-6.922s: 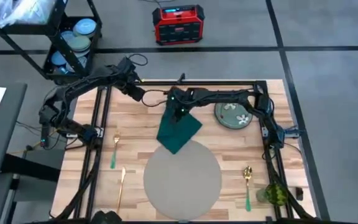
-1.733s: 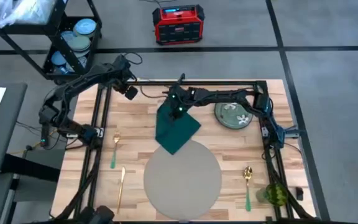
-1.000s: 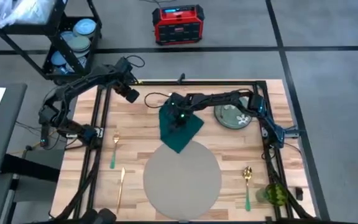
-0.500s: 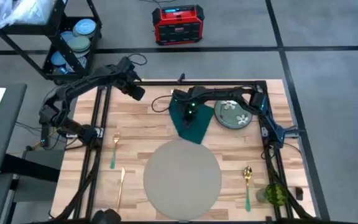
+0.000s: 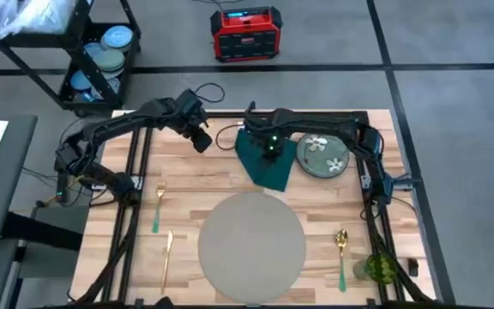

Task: Set table place
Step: Fold the green napkin

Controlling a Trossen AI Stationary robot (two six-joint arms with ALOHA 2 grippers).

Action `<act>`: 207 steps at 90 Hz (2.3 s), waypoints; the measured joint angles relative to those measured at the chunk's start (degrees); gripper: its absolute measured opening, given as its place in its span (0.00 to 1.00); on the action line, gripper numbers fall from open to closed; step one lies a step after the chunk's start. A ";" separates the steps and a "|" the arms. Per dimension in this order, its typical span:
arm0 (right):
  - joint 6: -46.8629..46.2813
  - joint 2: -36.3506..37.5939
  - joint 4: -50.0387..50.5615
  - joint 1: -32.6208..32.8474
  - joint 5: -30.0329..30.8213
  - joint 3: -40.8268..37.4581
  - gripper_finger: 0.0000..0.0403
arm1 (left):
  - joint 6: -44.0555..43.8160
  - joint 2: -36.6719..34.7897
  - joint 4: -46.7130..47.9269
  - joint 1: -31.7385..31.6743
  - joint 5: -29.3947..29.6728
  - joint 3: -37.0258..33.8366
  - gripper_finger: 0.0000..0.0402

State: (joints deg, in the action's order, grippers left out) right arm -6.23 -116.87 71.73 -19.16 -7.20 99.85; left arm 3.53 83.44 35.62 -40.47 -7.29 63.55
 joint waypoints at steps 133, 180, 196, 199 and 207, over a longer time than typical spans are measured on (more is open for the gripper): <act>-51.32 12.56 -64.02 3.78 -0.31 -40.87 0.23 | -3.04 9.94 -11.94 -11.28 -32.96 -0.11 0.00; -58.91 7.75 -73.95 3.12 -2.13 -40.80 0.38 | -2.41 9.94 -10.33 -11.28 -32.92 -0.09 0.00; -58.92 9.00 -72.65 3.28 -1.76 -40.77 0.37 | -1.38 9.92 -10.08 -11.28 -32.89 -0.07 0.00; -59.06 9.17 -72.57 3.26 -1.85 -40.77 0.36 | -1.11 9.92 -9.77 -11.28 -32.89 -0.07 0.00; -58.64 10.50 -69.77 3.90 -1.15 -40.86 0.36 | -0.96 9.92 -9.36 -11.28 -32.89 -0.07 0.00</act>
State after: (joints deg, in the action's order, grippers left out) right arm -64.87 -106.37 1.97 -15.26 -8.35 58.99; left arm 2.57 93.36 26.25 -51.75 -40.18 63.48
